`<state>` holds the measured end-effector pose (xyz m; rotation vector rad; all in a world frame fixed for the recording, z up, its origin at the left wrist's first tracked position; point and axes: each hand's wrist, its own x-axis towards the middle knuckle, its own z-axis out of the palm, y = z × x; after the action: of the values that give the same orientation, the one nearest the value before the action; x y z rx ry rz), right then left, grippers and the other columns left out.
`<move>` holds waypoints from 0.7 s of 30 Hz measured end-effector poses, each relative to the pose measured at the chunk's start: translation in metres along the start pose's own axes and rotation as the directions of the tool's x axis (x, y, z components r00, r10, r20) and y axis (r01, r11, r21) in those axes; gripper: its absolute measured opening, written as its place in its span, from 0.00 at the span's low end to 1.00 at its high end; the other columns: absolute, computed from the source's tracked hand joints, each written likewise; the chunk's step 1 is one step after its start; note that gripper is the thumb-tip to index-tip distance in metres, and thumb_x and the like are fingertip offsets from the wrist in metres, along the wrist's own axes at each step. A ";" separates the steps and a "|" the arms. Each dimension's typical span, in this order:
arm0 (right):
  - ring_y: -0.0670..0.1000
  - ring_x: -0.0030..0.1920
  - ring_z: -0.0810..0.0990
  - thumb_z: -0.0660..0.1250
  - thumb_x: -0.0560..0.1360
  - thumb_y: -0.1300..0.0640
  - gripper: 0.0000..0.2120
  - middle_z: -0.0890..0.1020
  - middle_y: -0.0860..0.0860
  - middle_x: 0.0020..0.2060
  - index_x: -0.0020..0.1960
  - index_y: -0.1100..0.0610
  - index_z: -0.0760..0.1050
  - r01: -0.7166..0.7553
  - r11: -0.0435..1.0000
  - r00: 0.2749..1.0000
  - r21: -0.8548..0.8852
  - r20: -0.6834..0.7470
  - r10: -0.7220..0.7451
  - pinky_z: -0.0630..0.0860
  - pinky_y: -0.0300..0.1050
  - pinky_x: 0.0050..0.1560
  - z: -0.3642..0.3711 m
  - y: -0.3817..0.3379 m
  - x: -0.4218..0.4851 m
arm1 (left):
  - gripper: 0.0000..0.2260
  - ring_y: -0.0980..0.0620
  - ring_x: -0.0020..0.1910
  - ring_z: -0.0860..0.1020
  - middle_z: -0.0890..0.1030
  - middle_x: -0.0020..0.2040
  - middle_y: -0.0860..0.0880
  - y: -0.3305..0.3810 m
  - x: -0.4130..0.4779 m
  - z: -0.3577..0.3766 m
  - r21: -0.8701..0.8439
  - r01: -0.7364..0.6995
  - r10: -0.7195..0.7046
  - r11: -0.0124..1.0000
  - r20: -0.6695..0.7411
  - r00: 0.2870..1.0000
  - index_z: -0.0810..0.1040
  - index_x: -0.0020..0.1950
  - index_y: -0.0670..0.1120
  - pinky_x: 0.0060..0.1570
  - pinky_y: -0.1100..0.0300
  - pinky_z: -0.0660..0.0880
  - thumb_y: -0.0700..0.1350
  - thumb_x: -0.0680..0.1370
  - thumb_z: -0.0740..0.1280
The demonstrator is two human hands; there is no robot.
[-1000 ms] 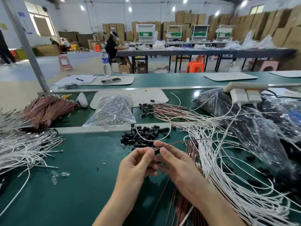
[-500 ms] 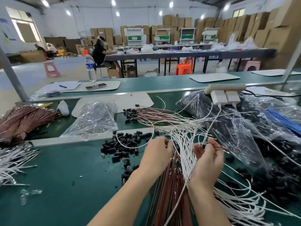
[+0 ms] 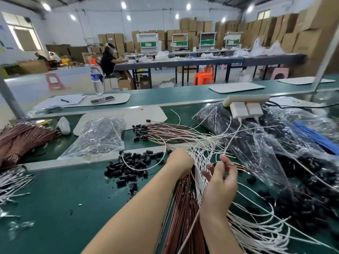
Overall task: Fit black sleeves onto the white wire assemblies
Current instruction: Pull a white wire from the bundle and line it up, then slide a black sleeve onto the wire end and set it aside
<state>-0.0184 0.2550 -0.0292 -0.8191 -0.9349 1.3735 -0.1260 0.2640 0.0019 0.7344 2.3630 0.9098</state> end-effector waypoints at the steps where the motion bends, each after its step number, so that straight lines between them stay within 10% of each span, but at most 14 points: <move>1: 0.40 0.40 0.82 0.58 0.85 0.56 0.09 0.78 0.51 0.53 0.56 0.46 0.76 0.003 1.000 1.000 0.001 0.001 -0.003 0.79 0.39 0.43 0.000 0.000 0.001 | 0.09 0.43 0.34 0.74 0.76 0.37 0.38 0.001 -0.001 -0.002 -0.031 -0.007 0.007 1.000 -0.004 1.000 0.71 0.39 0.39 0.33 0.54 0.72 0.37 0.79 0.60; 8: 0.41 0.39 0.83 0.58 0.85 0.56 0.08 0.82 0.42 0.43 0.56 0.47 0.76 0.007 1.000 0.998 -0.022 0.055 -0.006 0.82 0.40 0.42 -0.004 -0.001 0.001 | 0.12 0.60 0.21 0.73 0.77 0.31 0.49 -0.002 -0.056 -0.094 -0.378 -0.322 0.142 0.868 -0.433 0.890 0.75 0.42 0.41 0.23 0.68 0.72 0.45 0.83 0.62; 17: 0.48 0.42 0.84 0.59 0.84 0.53 0.08 0.81 0.54 0.50 0.59 0.48 0.76 0.027 0.993 0.963 -0.118 0.268 0.006 0.79 0.39 0.41 0.001 -0.004 -0.015 | 0.10 0.58 0.21 0.71 0.75 0.26 0.52 -0.160 -0.122 -0.182 -0.804 -0.168 -0.378 0.571 -0.439 0.815 0.72 0.41 0.46 0.18 0.70 0.68 0.44 0.82 0.64; 21: 0.43 0.40 0.83 0.61 0.84 0.55 0.07 0.81 0.53 0.50 0.57 0.47 0.77 0.012 0.990 0.931 -0.141 0.364 0.041 0.79 0.41 0.43 0.003 -0.005 -0.020 | 0.17 0.42 0.38 0.78 0.79 0.45 0.41 -0.203 -0.141 -0.153 -0.510 0.064 -0.404 0.858 -0.594 0.696 0.72 0.65 0.38 0.37 0.54 0.80 0.48 0.82 0.66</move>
<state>-0.0185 0.2342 -0.0249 -0.6852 -1.3300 1.5161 -0.1785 -0.0220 -0.0081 -0.1689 2.5688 1.7640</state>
